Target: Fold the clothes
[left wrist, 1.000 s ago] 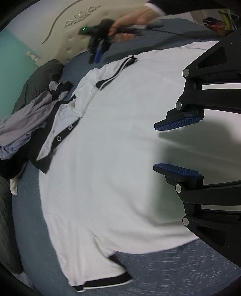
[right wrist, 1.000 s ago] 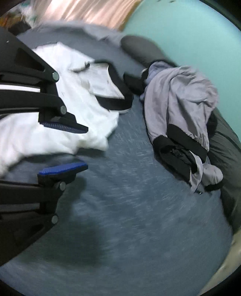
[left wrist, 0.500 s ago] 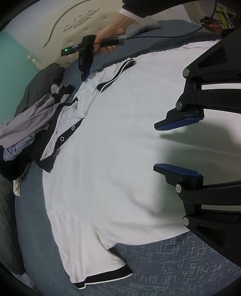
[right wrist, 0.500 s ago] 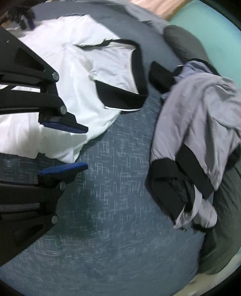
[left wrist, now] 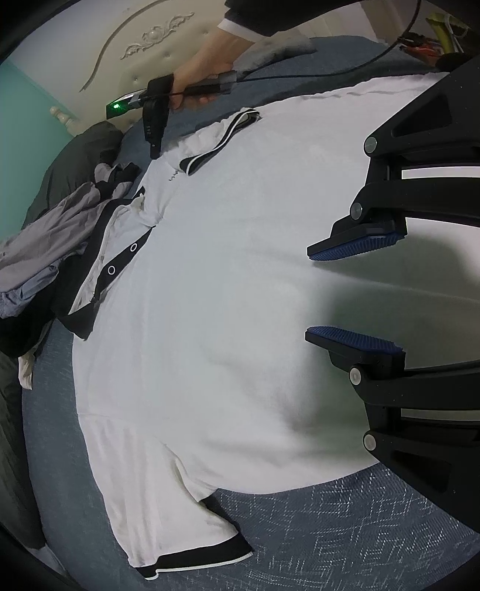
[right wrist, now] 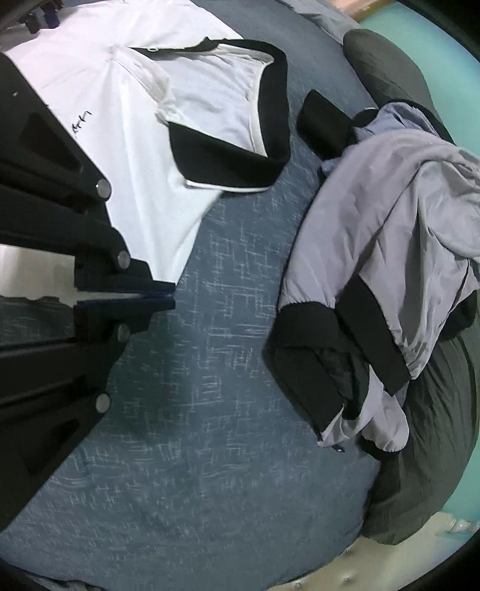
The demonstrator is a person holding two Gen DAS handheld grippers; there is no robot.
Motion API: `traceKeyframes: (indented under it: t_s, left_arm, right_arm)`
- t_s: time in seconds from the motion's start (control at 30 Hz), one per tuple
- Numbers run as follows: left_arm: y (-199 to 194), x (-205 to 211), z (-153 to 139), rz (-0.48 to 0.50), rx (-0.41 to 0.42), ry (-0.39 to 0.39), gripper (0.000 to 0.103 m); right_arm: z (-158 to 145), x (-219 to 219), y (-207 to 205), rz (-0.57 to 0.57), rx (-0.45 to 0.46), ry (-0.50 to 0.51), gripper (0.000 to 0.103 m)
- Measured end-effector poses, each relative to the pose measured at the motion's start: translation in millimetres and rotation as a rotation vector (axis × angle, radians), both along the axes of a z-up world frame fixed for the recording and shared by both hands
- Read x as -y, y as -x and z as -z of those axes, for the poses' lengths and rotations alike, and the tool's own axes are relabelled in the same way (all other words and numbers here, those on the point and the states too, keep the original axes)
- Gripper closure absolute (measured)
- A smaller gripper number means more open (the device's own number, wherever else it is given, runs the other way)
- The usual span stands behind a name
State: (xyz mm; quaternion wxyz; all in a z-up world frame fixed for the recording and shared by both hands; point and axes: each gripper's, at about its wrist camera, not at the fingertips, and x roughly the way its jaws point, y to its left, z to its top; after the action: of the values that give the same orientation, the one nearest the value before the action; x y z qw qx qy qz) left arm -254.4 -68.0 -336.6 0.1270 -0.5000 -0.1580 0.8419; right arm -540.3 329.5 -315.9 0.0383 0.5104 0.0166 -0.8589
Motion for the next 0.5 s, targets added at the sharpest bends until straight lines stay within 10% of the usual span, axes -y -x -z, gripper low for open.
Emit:
traceKeyframes:
  t_s: [0.5]
  left_arm:
    - [-2.0, 1.3, -0.7, 0.001, 0.003, 0.001, 0.062]
  right_arm:
    - [4.9, -44.9, -1.9, 0.191, -0.007, 0.218, 0.100]
